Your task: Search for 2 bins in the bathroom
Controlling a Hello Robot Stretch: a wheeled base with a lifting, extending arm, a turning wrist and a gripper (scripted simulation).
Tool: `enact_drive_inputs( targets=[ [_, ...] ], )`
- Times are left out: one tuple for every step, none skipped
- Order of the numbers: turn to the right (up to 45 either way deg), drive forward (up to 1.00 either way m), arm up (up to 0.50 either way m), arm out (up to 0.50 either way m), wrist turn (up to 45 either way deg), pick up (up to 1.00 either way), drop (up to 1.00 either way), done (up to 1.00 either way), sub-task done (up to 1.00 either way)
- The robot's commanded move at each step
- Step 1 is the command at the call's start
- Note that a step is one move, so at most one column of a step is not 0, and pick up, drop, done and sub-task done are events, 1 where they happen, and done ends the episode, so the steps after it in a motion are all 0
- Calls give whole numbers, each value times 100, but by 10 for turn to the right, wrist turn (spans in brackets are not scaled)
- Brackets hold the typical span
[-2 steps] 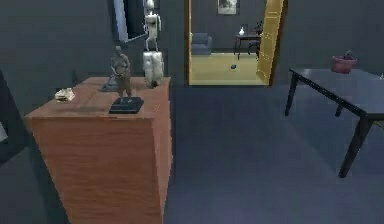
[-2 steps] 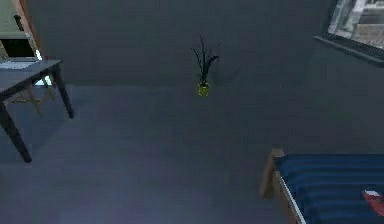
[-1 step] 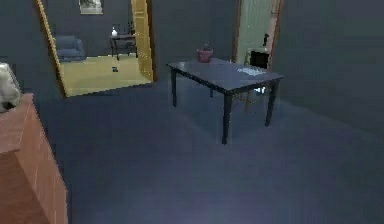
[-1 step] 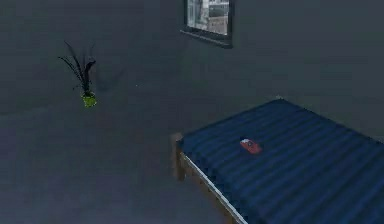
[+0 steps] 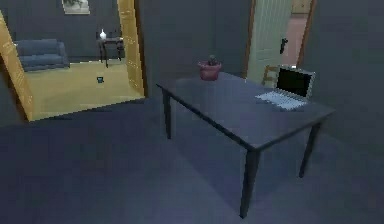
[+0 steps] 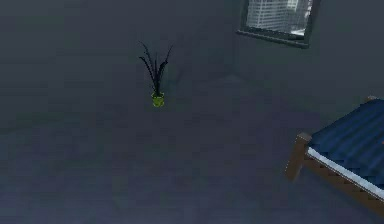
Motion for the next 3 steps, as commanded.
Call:
enact_drive_inputs(
  targets=[
    [0,10,0,0,0,0,0,0,0],
    [-270,0,0,0,0,0,0,0,0],
    [0,100,0,0,0,0,0,0,0]
  ],
)
